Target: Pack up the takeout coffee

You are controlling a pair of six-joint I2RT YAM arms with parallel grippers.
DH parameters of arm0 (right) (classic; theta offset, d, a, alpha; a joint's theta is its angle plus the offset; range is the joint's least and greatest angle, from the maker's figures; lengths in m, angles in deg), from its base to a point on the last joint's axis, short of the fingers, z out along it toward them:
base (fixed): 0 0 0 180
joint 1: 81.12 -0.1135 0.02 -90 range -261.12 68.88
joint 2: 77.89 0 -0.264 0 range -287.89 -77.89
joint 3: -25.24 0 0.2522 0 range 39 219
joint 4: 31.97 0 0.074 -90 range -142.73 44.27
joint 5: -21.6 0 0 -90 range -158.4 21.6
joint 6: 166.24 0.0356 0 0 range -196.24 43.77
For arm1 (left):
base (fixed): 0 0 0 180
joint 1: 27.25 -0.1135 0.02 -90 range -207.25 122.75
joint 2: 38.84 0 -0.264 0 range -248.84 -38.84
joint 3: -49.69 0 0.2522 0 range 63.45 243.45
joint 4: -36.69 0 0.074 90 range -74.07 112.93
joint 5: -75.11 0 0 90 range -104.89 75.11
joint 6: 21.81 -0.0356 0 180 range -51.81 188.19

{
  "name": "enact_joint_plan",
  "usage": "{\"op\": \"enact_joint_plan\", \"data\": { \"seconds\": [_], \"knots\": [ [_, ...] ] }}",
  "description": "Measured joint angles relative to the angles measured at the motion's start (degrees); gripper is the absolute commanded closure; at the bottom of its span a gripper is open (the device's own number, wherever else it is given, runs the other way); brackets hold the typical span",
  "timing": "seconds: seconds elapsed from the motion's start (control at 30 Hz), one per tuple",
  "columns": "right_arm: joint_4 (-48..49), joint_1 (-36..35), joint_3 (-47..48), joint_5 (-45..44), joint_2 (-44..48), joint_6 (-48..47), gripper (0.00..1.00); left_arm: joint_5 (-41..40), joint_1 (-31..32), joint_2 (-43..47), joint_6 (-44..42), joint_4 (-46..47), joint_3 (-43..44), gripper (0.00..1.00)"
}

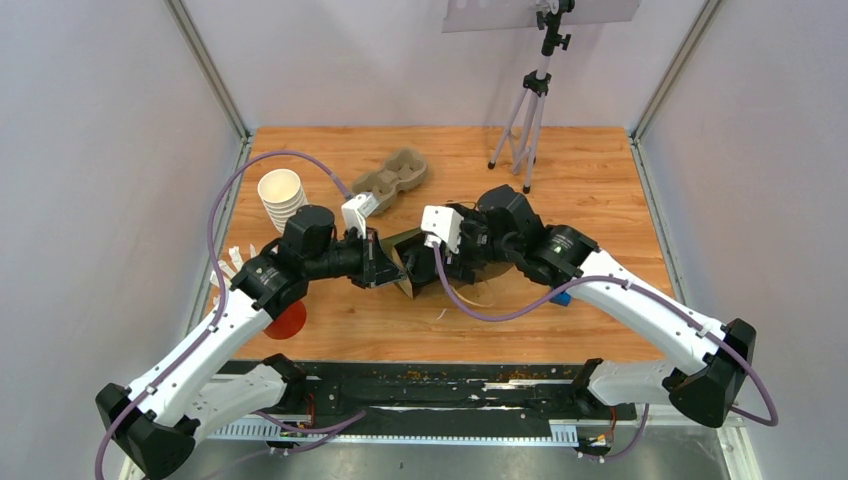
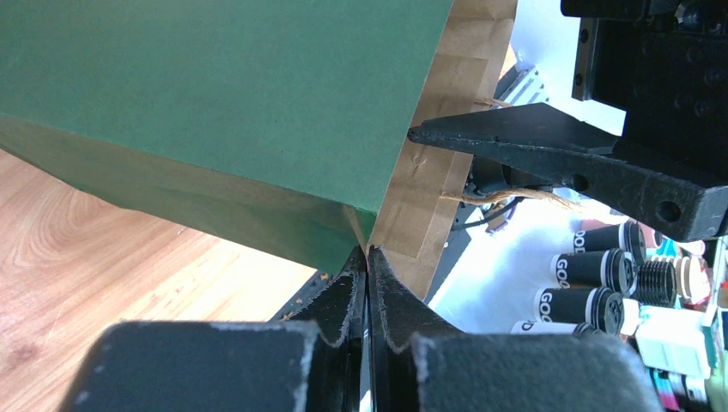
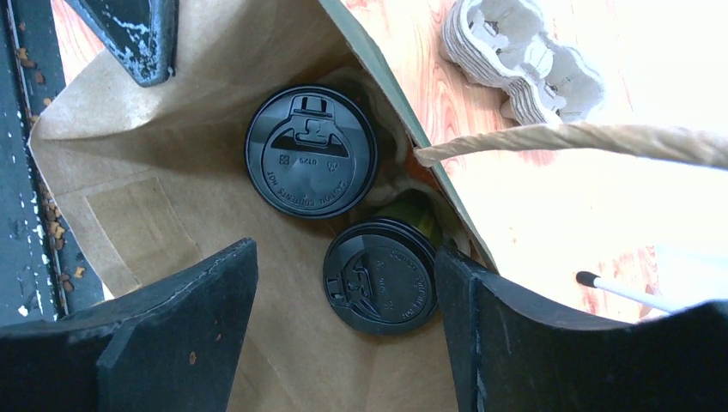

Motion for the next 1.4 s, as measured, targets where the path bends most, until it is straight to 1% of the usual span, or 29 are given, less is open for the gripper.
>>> {"op": "enact_joint_plan", "data": {
  "seconds": [0.57, 0.97, 1.4],
  "knots": [
    [-3.4, 1.9, 9.1, 1.6, -7.3, 7.8, 0.26, 0.6, -2.1, -0.5, 2.7, -0.1, 0.9, 0.94],
    [-5.7, 2.1, 12.2, 1.5, -9.4, 10.5, 0.25, 1.5, -4.2, -0.6, 5.5, 0.1, 1.2, 0.94],
    [-9.6, 3.0, 18.7, 1.0, -13.6, 16.7, 0.25, 3.2, -6.6, -0.6, 10.4, 3.4, 1.0, 0.94]
  ]
}}
